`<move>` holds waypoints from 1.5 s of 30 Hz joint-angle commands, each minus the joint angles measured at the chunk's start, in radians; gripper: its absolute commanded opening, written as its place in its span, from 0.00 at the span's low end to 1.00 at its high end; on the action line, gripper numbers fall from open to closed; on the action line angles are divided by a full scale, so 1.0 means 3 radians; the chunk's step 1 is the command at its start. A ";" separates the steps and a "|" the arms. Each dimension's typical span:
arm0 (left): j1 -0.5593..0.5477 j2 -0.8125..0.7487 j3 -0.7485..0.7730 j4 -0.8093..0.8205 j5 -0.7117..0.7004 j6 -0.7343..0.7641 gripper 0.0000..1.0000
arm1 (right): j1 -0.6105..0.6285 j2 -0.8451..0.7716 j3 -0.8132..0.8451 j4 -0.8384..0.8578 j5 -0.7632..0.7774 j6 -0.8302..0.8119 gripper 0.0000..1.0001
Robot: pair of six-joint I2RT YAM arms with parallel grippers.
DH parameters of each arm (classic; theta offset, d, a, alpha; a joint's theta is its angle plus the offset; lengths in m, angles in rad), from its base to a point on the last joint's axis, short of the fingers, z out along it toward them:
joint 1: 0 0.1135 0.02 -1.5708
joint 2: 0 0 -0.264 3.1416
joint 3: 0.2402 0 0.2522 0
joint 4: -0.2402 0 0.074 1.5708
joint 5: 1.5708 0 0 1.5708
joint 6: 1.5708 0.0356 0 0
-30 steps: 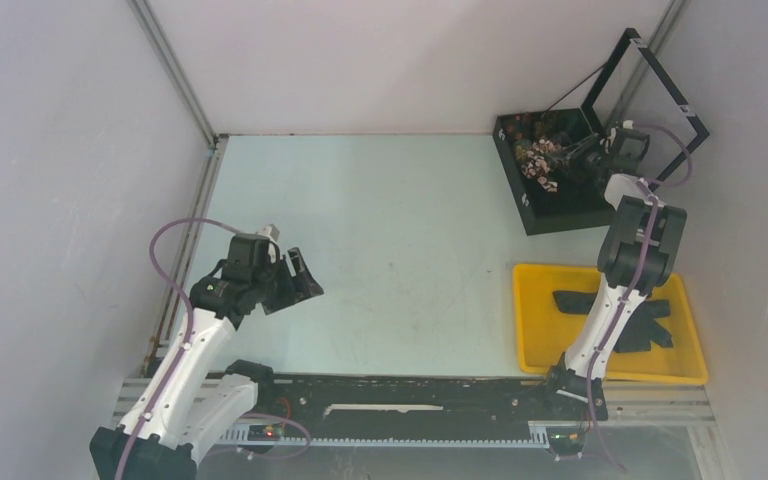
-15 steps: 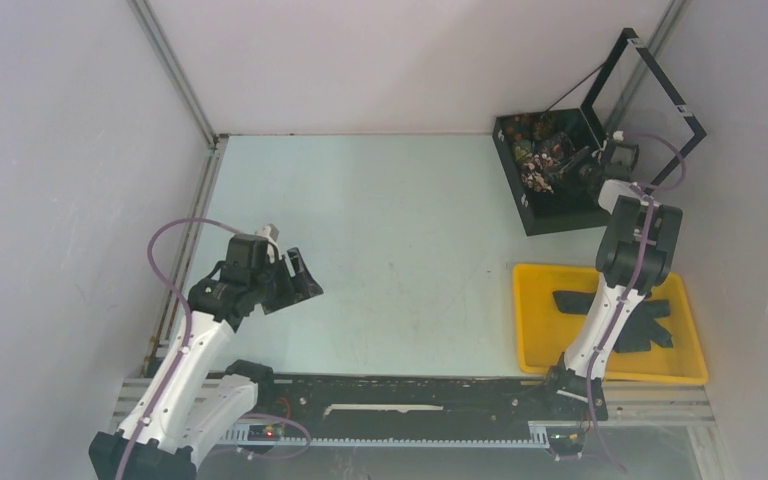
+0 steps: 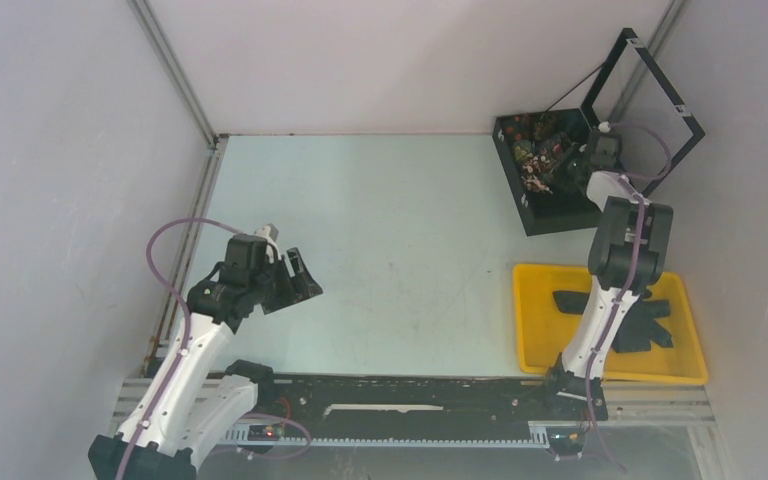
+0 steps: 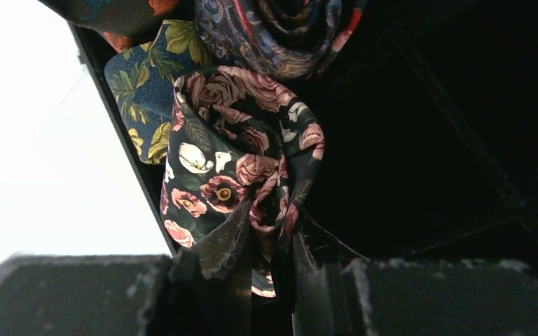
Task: Roll the ties
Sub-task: Place the tie in the storage box.
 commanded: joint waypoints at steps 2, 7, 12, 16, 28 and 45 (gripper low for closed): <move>0.0023 -0.0065 0.0082 0.0039 0.0001 0.0077 0.75 | 0.0460 -0.0064 0.0290 -0.0956 0.1007 -0.0598 0.19; 0.0024 -0.0078 0.0082 0.0039 0.0004 0.0086 0.75 | 0.0758 0.0130 0.0631 -0.1438 0.1667 -0.0908 0.19; 0.0023 -0.0107 0.0073 0.0042 0.0002 0.0088 0.75 | 0.1065 0.0411 0.0882 -0.1744 0.2227 -0.1150 0.19; 0.0021 -0.0118 0.0072 0.0038 -0.0002 0.0094 0.75 | 0.1159 0.0684 0.1199 -0.2073 0.2392 -0.1214 0.18; 0.0021 -0.0170 0.0072 0.0045 -0.0023 0.0110 0.75 | 0.1221 0.1268 0.1984 -0.2743 0.2537 -0.1242 0.23; 0.0020 -0.0251 0.0052 0.0084 -0.0017 0.0107 0.75 | 0.1115 0.0239 0.1450 -0.2422 0.1678 -0.1233 0.57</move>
